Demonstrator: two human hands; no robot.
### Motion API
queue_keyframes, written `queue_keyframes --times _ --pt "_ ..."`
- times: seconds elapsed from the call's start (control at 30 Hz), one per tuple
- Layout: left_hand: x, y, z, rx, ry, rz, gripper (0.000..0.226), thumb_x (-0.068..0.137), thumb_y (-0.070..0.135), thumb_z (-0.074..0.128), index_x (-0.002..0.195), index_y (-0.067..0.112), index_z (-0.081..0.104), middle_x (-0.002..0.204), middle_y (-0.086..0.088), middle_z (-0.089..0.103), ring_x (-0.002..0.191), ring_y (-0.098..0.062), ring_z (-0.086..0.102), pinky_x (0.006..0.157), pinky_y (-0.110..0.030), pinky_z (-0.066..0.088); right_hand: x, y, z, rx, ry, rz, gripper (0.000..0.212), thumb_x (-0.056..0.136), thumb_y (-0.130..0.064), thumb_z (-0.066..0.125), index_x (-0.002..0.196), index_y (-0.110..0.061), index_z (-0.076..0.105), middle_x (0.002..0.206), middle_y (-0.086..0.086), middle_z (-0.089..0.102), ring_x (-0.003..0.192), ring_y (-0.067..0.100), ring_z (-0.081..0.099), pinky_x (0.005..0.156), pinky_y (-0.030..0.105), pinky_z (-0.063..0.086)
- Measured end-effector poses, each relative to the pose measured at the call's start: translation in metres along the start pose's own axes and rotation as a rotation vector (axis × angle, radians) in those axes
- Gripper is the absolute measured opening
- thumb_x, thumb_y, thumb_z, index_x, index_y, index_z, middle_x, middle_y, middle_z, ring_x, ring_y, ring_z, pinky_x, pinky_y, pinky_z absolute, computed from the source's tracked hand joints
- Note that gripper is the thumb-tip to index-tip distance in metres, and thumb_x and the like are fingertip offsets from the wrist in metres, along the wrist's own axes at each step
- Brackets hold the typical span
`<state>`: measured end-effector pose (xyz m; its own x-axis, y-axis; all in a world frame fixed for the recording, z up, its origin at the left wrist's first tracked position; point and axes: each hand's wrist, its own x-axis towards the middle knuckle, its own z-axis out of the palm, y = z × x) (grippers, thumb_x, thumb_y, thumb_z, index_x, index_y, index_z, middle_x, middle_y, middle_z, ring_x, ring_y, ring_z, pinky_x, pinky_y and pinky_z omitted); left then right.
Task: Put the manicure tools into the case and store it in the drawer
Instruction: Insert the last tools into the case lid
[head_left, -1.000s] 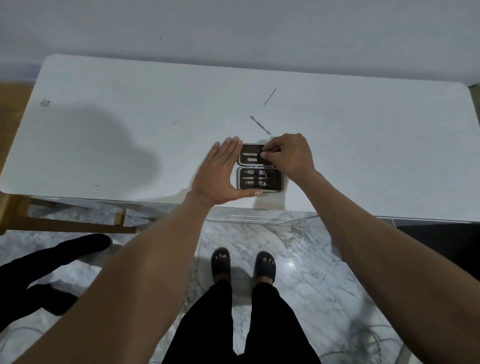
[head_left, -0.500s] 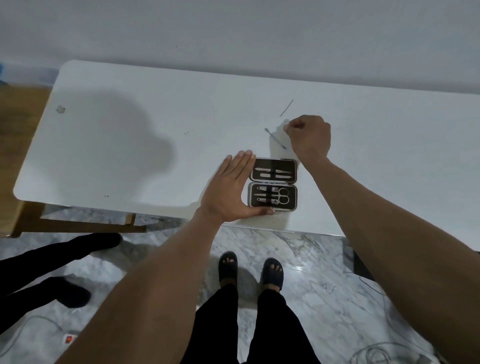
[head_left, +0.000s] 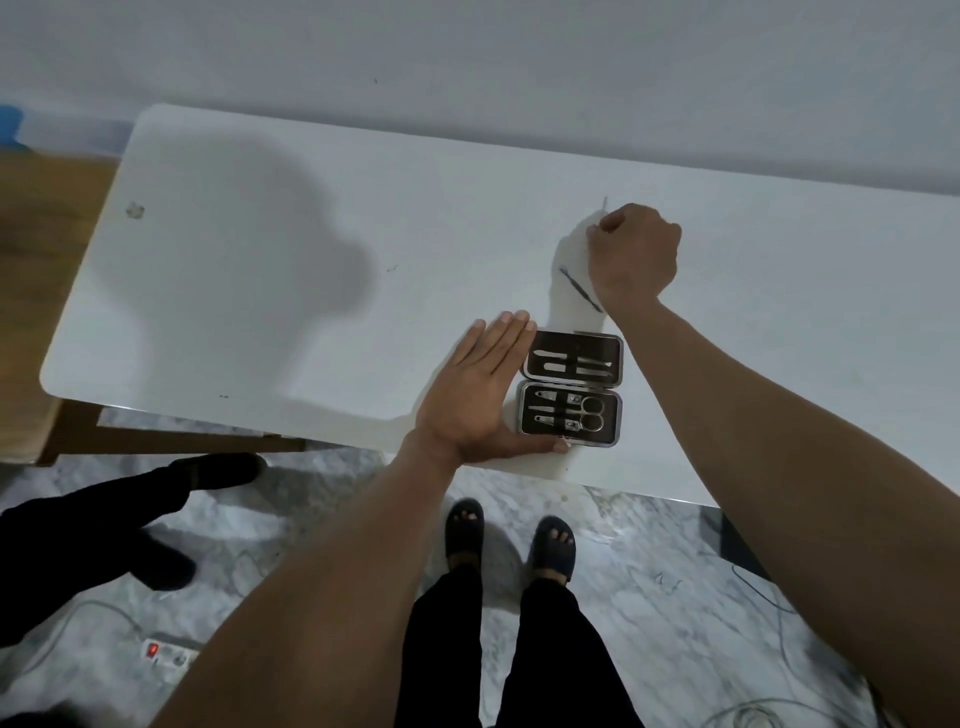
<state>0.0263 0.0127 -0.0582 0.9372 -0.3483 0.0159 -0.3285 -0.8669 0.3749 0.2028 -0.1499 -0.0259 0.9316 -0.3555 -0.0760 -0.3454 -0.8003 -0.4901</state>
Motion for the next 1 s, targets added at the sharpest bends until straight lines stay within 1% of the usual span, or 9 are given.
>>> queue_keyframes --times 0.1,0.23,0.33,0.43,0.53,0.63,0.8,0.9,1.0 --pt "0.0 0.001 0.0 0.003 -0.007 -0.006 0.135 0.072 0.096 0.052 0.163 0.002 0.022 0.173 -0.01 0.018 0.162 -0.02 0.009 0.131 -0.047 0.012 -0.006 0.002 0.0 -0.113 0.01 -0.103 0.023 0.093 -0.019 0.049 0.1 -0.016 0.071 0.098 0.005 0.069 0.11 0.028 0.051 0.07 0.034 0.046" --pt "0.0 0.002 -0.002 0.012 -0.029 -0.02 0.136 0.071 0.098 0.05 0.164 0.004 0.019 0.174 -0.009 0.015 0.162 -0.018 0.007 0.132 -0.047 0.011 -0.009 0.009 -0.006 -0.271 -0.035 -0.243 0.022 0.088 -0.008 0.049 0.101 -0.011 0.067 0.098 0.01 0.065 0.108 0.032 0.05 0.069 0.036 0.039" --pt "0.0 0.003 -0.002 0.031 -0.034 -0.019 0.138 0.07 0.1 0.047 0.165 0.004 0.018 0.174 -0.009 0.014 0.162 -0.019 0.007 0.131 -0.047 0.011 -0.011 0.018 -0.011 -0.278 -0.037 -0.284 0.021 0.09 -0.01 0.049 0.104 -0.01 0.065 0.102 0.011 0.063 0.111 0.033 0.049 0.071 0.038 0.039" --pt "0.0 0.003 -0.001 0.018 -0.011 -0.019 0.138 0.069 0.099 0.051 0.164 0.004 0.02 0.174 -0.009 0.017 0.162 -0.02 0.01 0.131 -0.047 0.013 -0.014 0.029 -0.013 -0.237 0.004 -0.281 0.018 0.094 -0.016 0.052 0.104 -0.012 0.067 0.103 0.01 0.064 0.11 0.031 0.05 0.07 0.036 0.04" --pt "0.0 0.003 -0.001 0.018 -0.003 -0.02 0.138 0.069 0.099 0.05 0.164 0.003 0.021 0.173 -0.01 0.018 0.162 -0.02 0.011 0.131 -0.048 0.014 -0.017 0.031 -0.011 -0.26 0.018 -0.29 0.019 0.093 -0.011 0.051 0.103 -0.011 0.067 0.1 0.01 0.065 0.109 0.031 0.05 0.066 0.035 0.039" --pt "0.0 0.004 -0.002 -0.008 -0.004 -0.027 0.138 0.069 0.099 0.05 0.164 0.004 0.021 0.174 -0.008 0.017 0.162 -0.019 0.01 0.132 -0.047 0.012 -0.02 0.028 -0.009 -0.36 -0.009 -0.311 0.021 0.091 -0.005 0.048 0.108 -0.004 0.061 0.107 0.014 0.062 0.113 0.034 0.048 0.073 0.039 0.038" --pt "-0.001 0.004 -0.002 -0.016 0.014 -0.03 0.138 0.067 0.098 0.055 0.164 0.004 0.023 0.173 -0.008 0.02 0.162 -0.019 0.013 0.132 -0.045 0.011 -0.023 0.021 -0.008 -0.516 -0.082 -0.332 0.031 0.089 -0.004 0.049 0.119 0.002 0.05 0.121 0.02 0.055 0.118 0.037 0.045 0.089 0.042 0.039" --pt "-0.001 0.005 -0.003 -0.017 0.017 -0.027 0.137 0.068 0.098 0.053 0.164 0.004 0.023 0.173 -0.009 0.02 0.162 -0.02 0.013 0.132 -0.046 0.012 -0.02 0.017 -0.013 -0.545 -0.121 -0.344 0.035 0.086 -0.004 0.052 0.121 0.001 0.049 0.123 0.02 0.054 0.119 0.036 0.045 0.09 0.042 0.04" --pt "-0.001 0.004 -0.003 0.003 0.015 -0.025 0.139 0.067 0.1 0.051 0.164 0.004 0.023 0.173 -0.009 0.021 0.162 -0.02 0.014 0.132 -0.046 0.013 -0.02 0.018 -0.02 -0.494 -0.127 -0.343 0.035 0.085 -0.002 0.049 0.12 0.0 0.051 0.122 0.018 0.056 0.119 0.035 0.045 0.088 0.042 0.042"
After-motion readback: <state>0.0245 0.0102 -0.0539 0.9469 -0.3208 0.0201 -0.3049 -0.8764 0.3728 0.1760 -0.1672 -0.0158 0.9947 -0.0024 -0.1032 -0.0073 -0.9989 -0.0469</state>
